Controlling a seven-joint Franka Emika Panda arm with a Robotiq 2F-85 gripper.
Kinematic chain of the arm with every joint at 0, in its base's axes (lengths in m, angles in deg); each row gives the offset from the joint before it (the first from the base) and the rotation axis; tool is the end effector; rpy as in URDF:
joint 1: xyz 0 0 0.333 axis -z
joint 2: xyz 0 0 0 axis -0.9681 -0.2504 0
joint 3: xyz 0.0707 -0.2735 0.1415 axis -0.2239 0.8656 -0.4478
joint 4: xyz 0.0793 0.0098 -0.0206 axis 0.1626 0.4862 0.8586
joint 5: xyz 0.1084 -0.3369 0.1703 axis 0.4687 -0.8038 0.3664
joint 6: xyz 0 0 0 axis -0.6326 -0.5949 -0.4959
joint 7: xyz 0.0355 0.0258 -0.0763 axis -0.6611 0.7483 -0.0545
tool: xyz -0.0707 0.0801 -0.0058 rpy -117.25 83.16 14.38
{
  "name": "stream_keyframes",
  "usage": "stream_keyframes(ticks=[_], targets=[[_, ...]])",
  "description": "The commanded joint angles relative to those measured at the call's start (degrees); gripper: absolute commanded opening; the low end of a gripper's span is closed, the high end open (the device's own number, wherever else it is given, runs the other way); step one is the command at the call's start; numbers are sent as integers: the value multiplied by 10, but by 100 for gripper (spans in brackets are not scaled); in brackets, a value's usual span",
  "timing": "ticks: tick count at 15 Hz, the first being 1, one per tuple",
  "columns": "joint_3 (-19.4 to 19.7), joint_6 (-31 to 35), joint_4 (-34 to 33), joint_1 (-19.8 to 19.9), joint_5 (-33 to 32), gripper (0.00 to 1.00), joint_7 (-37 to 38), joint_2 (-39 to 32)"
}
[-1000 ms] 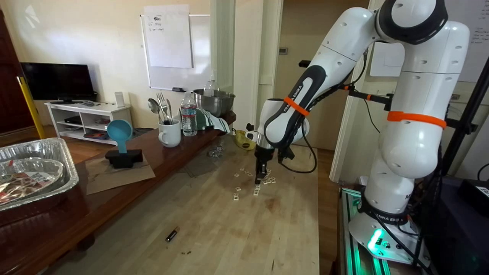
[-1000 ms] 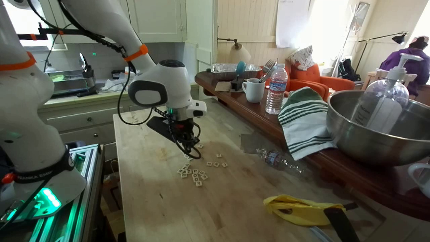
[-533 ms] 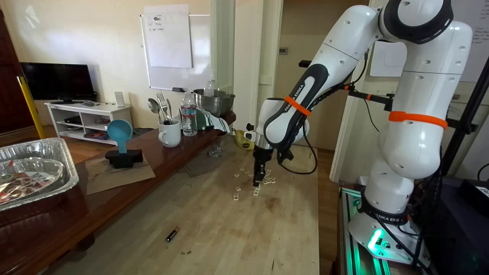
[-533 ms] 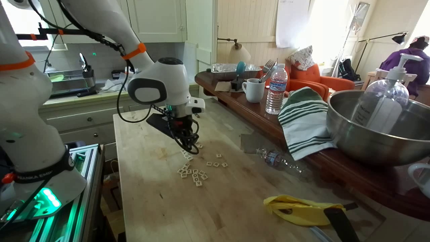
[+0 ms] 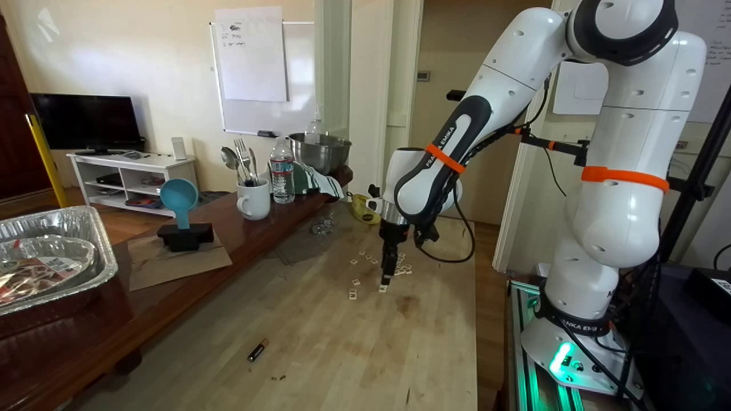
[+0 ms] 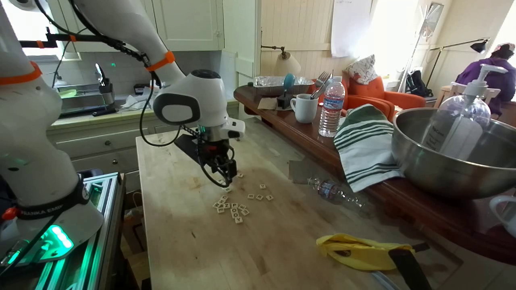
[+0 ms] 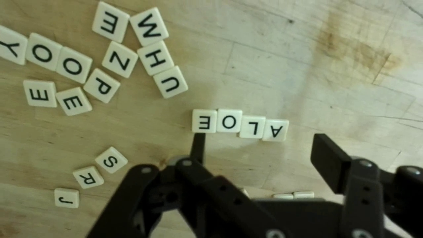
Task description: Spell the word aloe using the tile letters
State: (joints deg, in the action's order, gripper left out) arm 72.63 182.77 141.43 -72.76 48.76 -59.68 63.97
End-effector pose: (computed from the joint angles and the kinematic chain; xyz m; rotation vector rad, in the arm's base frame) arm 0.4060 -0.0229 0.2332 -3.0300 -0.5803 -0.1773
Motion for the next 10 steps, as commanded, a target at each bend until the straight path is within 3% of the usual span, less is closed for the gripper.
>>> stream_keyframes(ticks=[1,10], targets=[[10,-19,7,-8,-15,100,36,14],[11,-2,0,-9,-9,100,36,1]])
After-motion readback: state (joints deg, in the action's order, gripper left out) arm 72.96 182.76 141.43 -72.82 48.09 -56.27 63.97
